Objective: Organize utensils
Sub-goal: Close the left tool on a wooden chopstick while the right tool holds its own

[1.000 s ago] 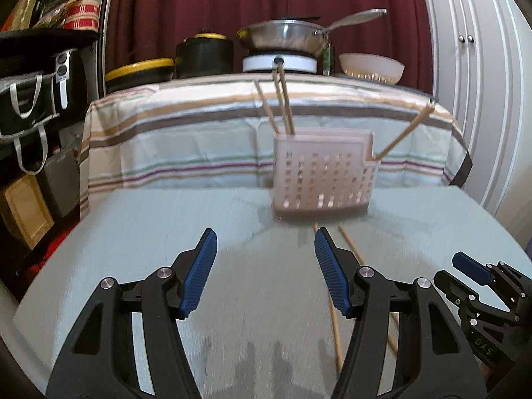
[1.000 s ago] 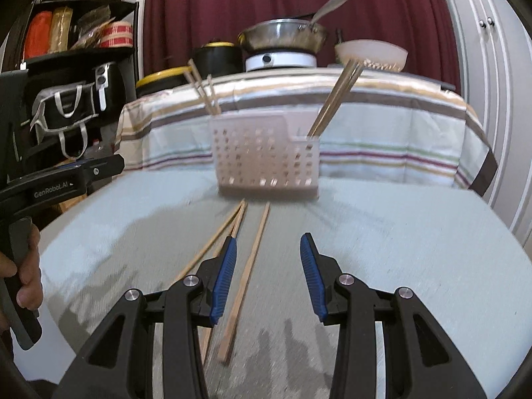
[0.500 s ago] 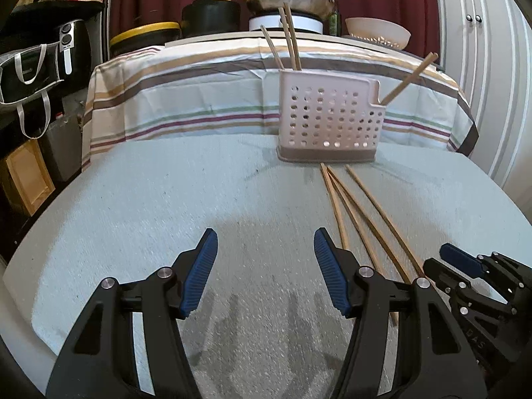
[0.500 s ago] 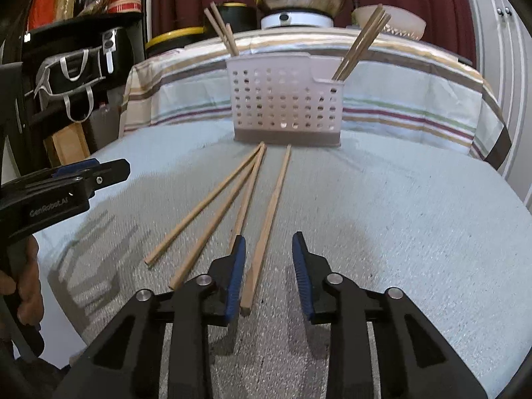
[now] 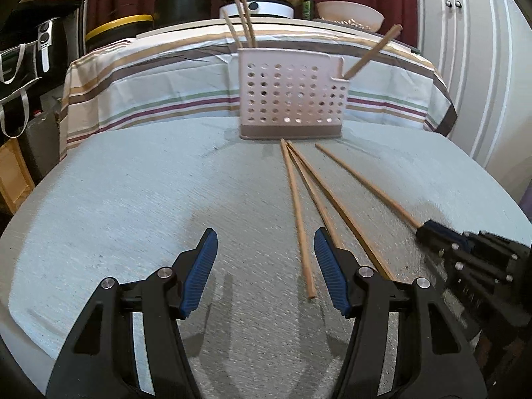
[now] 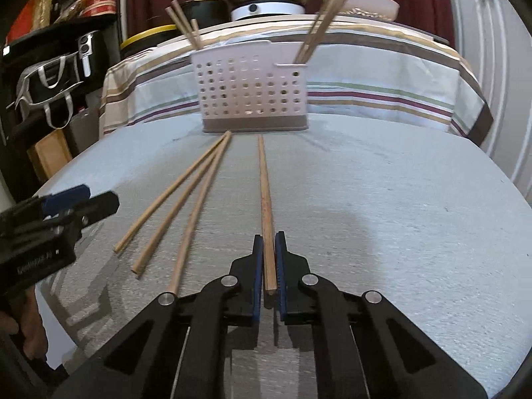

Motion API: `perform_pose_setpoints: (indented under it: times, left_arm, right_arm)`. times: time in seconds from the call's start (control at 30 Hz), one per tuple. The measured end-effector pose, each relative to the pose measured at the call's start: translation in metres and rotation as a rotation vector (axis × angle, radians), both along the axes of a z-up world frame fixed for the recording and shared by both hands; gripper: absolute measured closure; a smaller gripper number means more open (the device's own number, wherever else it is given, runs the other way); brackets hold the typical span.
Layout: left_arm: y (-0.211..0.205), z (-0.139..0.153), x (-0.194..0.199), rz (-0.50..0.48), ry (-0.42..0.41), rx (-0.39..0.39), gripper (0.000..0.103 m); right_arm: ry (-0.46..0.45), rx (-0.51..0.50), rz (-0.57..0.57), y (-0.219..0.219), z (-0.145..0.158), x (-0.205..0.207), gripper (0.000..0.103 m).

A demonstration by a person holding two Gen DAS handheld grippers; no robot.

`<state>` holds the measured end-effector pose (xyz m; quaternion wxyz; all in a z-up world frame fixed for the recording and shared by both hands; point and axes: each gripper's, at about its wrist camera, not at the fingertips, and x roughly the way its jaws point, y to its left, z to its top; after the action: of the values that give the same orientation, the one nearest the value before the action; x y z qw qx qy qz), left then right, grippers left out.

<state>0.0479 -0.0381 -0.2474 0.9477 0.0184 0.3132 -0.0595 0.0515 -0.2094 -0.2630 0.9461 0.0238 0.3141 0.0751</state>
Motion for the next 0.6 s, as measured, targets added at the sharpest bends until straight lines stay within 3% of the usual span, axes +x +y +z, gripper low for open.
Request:
perform_pose_setpoints:
  times: [0.27, 0.37, 0.43, 0.6]
  left_arm:
    - [-0.008, -0.014, 0.002, -0.032, 0.045, -0.015, 0.056]
    - [-0.011, -0.018, 0.004, -0.048, 0.057, -0.018, 0.065]
    - [-0.011, -0.020, 0.005, -0.055, 0.068, -0.027, 0.080]
    - [-0.008, -0.021, 0.005, -0.049, 0.071, -0.047, 0.088]
  right_arm:
    - [0.008, 0.028, -0.022, -0.009, -0.002, -0.001, 0.095]
    - [0.013, 0.036, -0.023, -0.010, -0.004, -0.001, 0.095]
    - [0.014, 0.038, -0.024, -0.010, -0.004, -0.001, 0.095]
    - [0.017, 0.052, -0.024, -0.013, -0.005, -0.002, 0.089]
